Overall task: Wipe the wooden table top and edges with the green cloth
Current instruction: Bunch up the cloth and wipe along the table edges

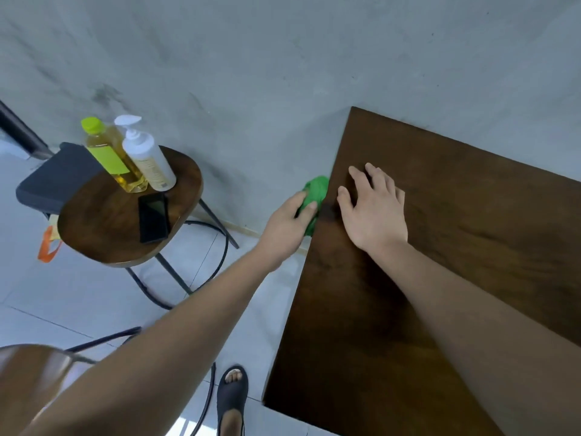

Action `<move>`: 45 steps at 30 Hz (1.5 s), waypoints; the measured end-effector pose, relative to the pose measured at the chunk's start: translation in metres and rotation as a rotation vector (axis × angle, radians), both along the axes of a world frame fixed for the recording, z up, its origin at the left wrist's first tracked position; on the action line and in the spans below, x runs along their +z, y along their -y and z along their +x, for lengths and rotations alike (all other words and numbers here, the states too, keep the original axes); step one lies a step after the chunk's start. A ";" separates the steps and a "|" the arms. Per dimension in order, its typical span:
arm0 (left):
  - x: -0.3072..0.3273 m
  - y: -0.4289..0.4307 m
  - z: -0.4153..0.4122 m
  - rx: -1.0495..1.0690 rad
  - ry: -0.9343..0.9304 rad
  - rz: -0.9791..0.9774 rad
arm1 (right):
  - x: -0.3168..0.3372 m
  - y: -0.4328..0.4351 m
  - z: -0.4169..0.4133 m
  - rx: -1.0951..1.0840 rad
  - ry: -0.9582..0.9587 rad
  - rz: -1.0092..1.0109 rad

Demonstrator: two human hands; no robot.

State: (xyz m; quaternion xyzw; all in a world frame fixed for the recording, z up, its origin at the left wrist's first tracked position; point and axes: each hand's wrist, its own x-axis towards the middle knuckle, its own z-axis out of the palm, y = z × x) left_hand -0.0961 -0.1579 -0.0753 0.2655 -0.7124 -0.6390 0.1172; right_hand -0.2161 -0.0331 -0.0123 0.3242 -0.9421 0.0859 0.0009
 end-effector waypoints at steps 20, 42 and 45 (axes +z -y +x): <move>0.007 -0.159 0.304 0.160 0.015 0.119 | 0.000 -0.011 0.009 0.016 0.033 -0.059; 0.084 -0.127 0.117 -0.444 -0.157 -0.924 | 0.030 -0.090 -0.014 0.071 0.187 -0.174; 0.087 -0.148 0.094 -0.523 -0.117 -0.958 | 0.036 -0.142 -0.011 0.014 0.196 -0.144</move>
